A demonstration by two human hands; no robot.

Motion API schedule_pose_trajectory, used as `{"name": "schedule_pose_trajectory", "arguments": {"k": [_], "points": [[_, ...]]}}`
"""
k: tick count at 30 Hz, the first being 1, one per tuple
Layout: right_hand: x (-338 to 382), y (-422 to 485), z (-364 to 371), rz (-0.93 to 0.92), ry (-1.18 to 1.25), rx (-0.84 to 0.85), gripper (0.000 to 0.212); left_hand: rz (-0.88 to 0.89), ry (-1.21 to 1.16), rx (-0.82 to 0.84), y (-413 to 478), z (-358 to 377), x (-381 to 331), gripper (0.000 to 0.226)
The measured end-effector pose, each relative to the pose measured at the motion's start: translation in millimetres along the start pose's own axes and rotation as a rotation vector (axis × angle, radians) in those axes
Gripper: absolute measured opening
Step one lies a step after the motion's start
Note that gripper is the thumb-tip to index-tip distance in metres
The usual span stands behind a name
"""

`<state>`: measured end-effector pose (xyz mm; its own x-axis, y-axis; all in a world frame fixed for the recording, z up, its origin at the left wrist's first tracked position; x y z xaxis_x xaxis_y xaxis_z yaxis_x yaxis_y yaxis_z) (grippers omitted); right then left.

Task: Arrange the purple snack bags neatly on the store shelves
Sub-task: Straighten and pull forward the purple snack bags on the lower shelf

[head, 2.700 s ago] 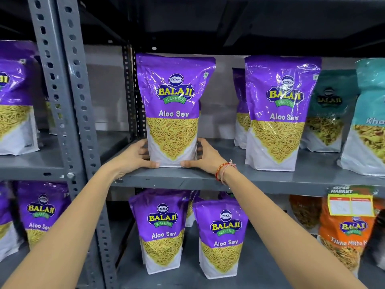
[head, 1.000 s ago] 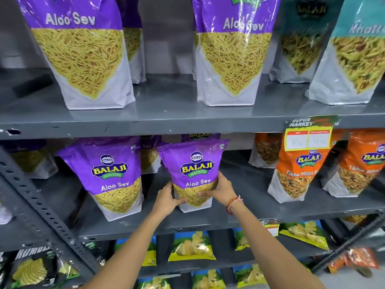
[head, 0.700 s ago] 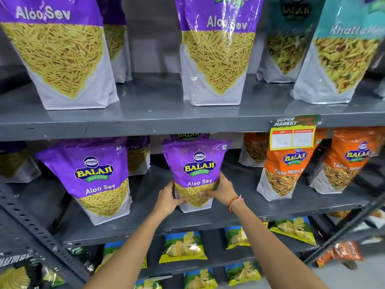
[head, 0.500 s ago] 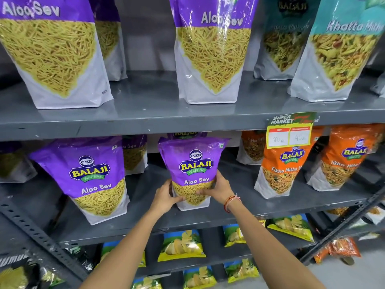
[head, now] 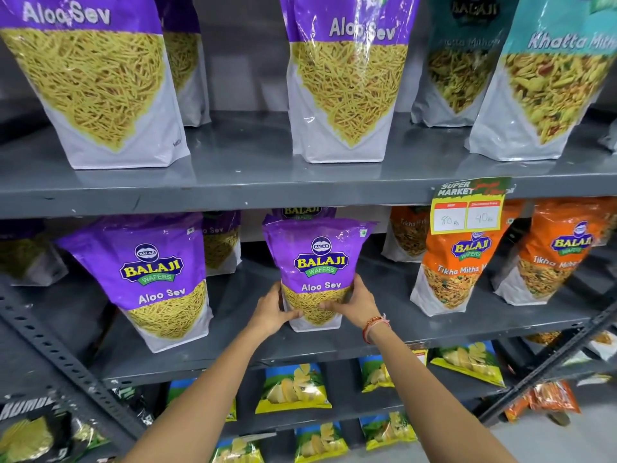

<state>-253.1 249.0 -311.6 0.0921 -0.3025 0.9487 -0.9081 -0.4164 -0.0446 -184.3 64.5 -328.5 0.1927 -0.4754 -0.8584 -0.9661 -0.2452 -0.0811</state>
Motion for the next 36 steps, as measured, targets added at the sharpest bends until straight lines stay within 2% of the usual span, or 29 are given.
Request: {"name": "schedule_pose_trajectory", "arguments": {"k": [3, 5, 10, 12, 17, 19, 21, 24, 28, 32, 36], "points": [[-18.6, -15.5, -3.9, 0.002, 0.005, -0.103, 0.074, -0.021, -0.052, -0.082, -15.7, -5.4, 13.0, 0.083], [-35.1, -31.8, -5.6, 0.040, -0.028, -0.226, 0.077, -0.027, -0.098, -0.145, -32.2, -13.4, 27.4, 0.077], [-53.4, -71.4, 24.0, 0.022, 0.052, -0.427, 0.032, -0.006, -0.147, -0.324, -81.5, -51.8, 67.1, 0.039], [-54.7, -79.2, 47.1, 0.029, 0.075, -0.452, 0.024, -0.011, -0.187, -0.433, -100.1, -75.8, 83.5, 0.031], [-20.9, -66.7, 122.1, -0.054, 0.095, -0.254, 0.023, -0.024, -0.206, -0.761, -133.6, -145.2, 108.7, 0.027], [4.9, -49.6, 150.5, -0.103, 0.081, -0.133, 0.032, -0.026, -0.203, -0.837, -137.6, -167.9, 111.2, 0.033], [31.1, -27.2, 178.5, -0.115, 0.044, 0.014, 0.054, -0.053, -0.184, -0.865, -136.9, -186.4, 111.2, 0.039], [64.6, 0.5, 217.0, -0.098, -0.022, 0.247, 0.086, -0.083, -0.059, -0.861, -131.8, -208.9, 110.0, 0.057], [88.7, 17.2, 245.9, -0.087, 0.015, 0.368, 0.093, -0.116, -0.116, -0.700, -118.5, -220.7, 117.0, 0.087], [90.9, 17.5, 262.3, -0.054, -0.007, 0.439, 0.083, -0.176, -0.135, -0.382, -105.3, -212.5, 126.6, 0.063], [94.5, 14.1, 259.0, -0.076, 0.030, 0.330, 0.078, -0.162, -0.124, -0.346, -99.0, -217.8, 123.5, 0.065]]}}
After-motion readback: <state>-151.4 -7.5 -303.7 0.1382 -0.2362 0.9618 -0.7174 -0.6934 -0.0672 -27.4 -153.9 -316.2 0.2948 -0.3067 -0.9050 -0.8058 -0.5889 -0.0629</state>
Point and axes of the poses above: each hand's wrist, its own y-axis towards the middle knuckle, its own z-axis out of the palm, x = y × z, the point moved 7 cm from there along y, towards the middle knuckle, and after that the axes turned 4 degrees about x, right-handed, at the moved point
